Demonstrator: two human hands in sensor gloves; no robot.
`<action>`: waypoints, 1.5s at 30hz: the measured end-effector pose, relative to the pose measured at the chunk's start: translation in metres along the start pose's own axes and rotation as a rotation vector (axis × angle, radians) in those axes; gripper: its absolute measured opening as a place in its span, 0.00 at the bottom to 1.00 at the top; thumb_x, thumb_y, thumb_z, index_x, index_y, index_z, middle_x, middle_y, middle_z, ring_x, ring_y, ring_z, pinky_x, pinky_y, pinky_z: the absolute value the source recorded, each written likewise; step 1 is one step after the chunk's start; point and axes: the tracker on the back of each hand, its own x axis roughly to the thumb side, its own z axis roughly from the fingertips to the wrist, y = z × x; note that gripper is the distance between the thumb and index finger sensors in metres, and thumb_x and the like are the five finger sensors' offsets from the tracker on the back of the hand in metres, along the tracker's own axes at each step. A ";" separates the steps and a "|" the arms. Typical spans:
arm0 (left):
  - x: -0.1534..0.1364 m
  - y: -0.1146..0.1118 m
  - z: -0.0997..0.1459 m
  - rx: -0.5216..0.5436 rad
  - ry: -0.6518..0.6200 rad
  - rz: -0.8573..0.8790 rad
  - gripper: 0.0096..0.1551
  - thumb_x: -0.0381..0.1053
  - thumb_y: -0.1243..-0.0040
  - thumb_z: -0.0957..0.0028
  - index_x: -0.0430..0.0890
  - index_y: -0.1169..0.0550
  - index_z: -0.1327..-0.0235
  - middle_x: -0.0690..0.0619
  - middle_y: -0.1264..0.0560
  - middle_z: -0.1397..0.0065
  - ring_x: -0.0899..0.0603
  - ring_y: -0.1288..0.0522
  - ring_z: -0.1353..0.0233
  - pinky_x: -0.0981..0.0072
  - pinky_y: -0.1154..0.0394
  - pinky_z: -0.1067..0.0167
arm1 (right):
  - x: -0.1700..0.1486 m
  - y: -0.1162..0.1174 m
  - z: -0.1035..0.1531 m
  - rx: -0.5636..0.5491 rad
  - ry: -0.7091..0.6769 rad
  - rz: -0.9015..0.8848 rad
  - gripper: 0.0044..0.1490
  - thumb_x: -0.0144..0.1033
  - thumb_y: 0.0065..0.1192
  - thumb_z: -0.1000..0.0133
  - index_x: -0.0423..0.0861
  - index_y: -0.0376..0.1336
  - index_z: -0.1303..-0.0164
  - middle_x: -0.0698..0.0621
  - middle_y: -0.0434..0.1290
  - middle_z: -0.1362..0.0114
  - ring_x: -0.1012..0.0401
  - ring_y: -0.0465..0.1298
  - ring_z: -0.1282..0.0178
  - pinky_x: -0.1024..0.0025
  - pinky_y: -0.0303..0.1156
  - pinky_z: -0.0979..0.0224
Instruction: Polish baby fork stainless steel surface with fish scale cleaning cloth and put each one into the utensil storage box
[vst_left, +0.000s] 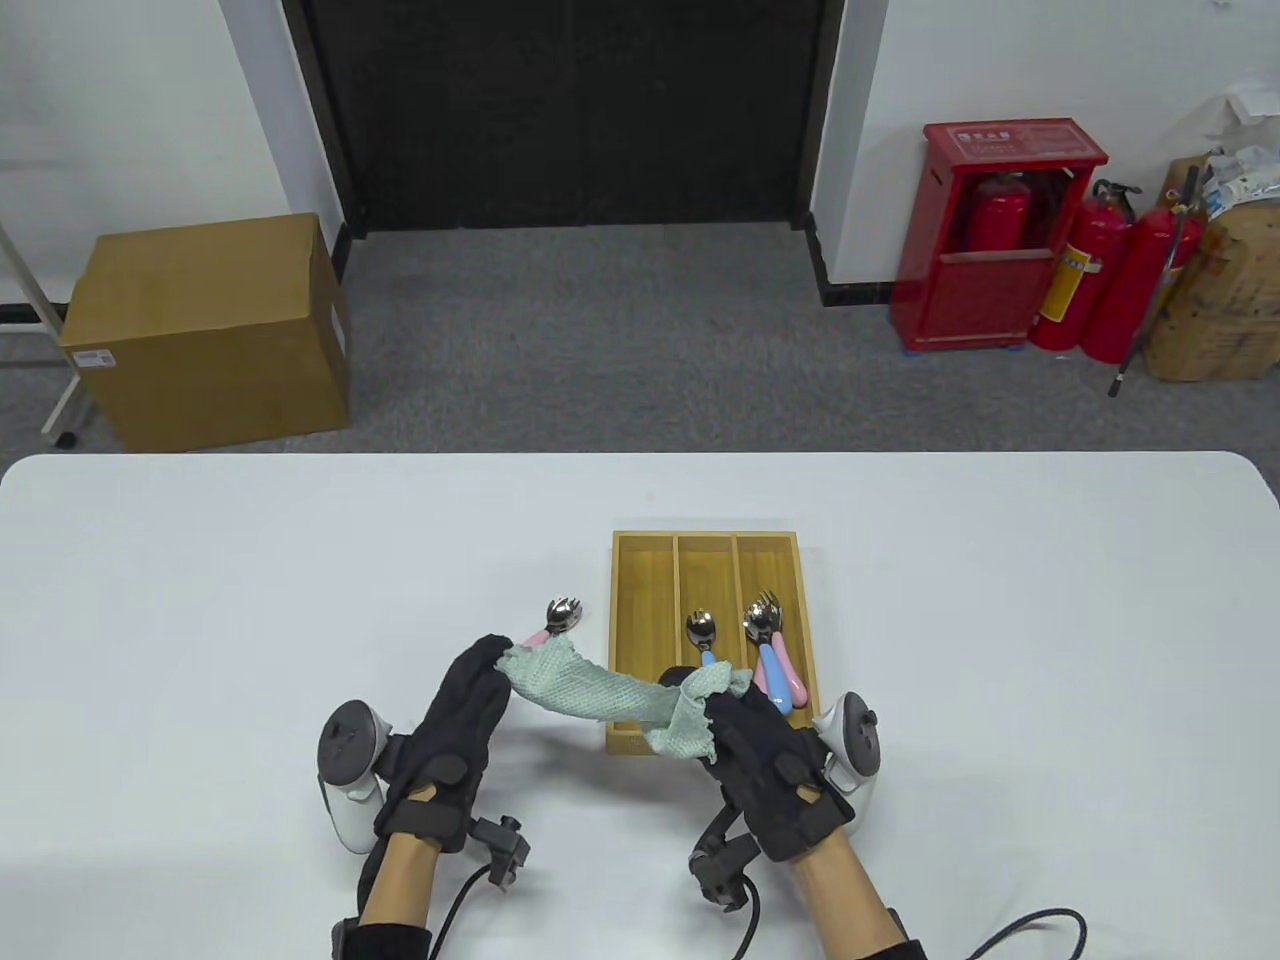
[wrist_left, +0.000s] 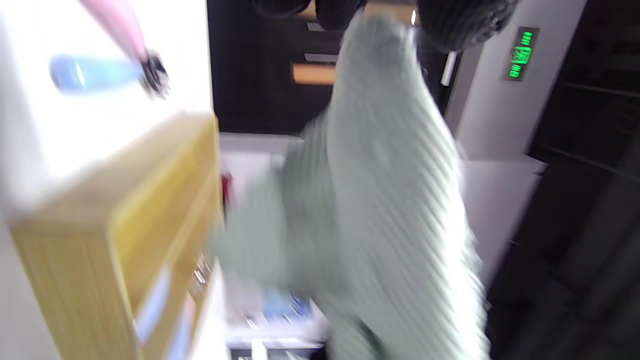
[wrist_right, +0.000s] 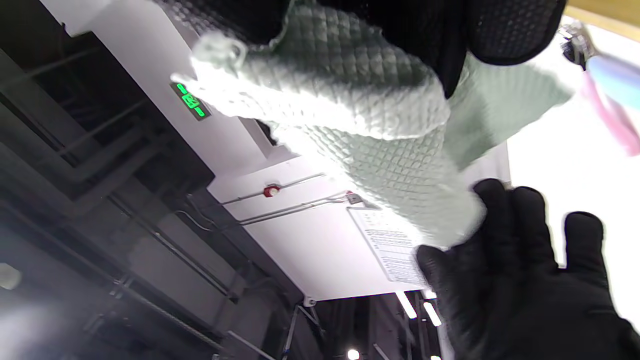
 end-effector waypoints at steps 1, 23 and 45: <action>0.000 0.003 -0.002 0.025 0.021 -0.055 0.42 0.68 0.44 0.40 0.52 0.40 0.18 0.48 0.46 0.12 0.36 0.55 0.13 0.33 0.61 0.27 | 0.001 -0.002 0.000 -0.001 -0.009 -0.016 0.26 0.44 0.54 0.43 0.42 0.61 0.39 0.36 0.60 0.25 0.41 0.72 0.34 0.35 0.67 0.35; -0.003 -0.049 -0.103 0.011 0.440 -1.302 0.32 0.54 0.33 0.46 0.45 0.26 0.30 0.46 0.34 0.20 0.34 0.39 0.19 0.33 0.48 0.26 | 0.005 -0.032 -0.002 -0.091 -0.043 -0.112 0.27 0.50 0.46 0.39 0.42 0.58 0.42 0.36 0.57 0.25 0.42 0.72 0.34 0.38 0.67 0.33; 0.059 -0.081 0.032 -0.098 -0.089 -0.471 0.26 0.56 0.38 0.48 0.48 0.25 0.39 0.44 0.20 0.36 0.41 0.15 0.46 0.40 0.26 0.42 | 0.014 -0.031 0.005 -0.169 -0.128 -0.066 0.26 0.47 0.45 0.38 0.47 0.55 0.34 0.41 0.47 0.18 0.39 0.58 0.24 0.36 0.58 0.28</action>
